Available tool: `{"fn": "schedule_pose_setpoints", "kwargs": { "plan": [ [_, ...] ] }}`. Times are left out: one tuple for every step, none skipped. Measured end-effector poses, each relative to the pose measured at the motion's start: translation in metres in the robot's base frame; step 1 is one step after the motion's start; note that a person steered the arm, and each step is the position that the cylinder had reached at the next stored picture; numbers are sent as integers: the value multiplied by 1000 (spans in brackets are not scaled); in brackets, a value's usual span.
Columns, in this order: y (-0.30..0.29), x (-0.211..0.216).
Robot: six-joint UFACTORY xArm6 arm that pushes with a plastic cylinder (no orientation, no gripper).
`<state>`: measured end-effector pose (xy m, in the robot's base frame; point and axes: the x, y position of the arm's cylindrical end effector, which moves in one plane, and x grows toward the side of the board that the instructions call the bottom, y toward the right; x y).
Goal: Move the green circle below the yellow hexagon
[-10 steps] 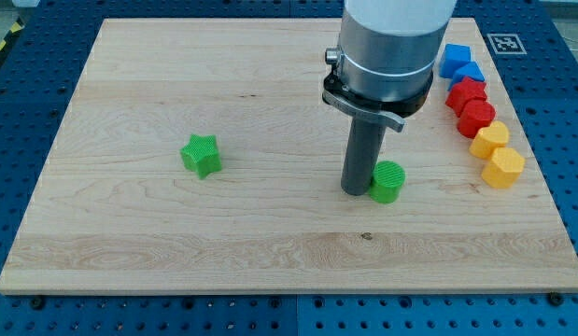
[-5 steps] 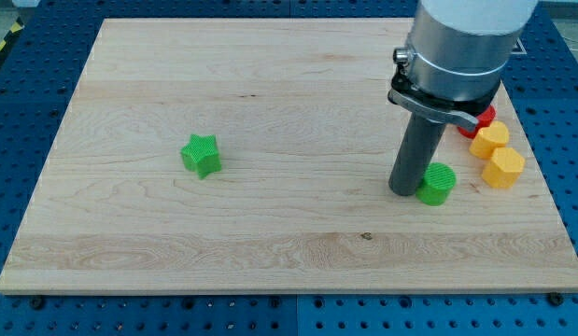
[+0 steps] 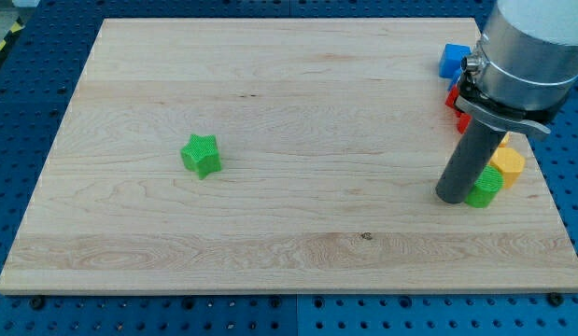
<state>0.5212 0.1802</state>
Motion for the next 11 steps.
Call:
{"fn": "schedule_pose_setpoints", "kwargs": {
  "plan": [
    [0,2],
    [-15,2],
    [-19,-16],
    [-17,-31],
    [-5,-31],
    [12,-27],
    [15,-11],
    [15,-8],
    [14,2],
    [14,13],
    [14,26]
  ]
}}
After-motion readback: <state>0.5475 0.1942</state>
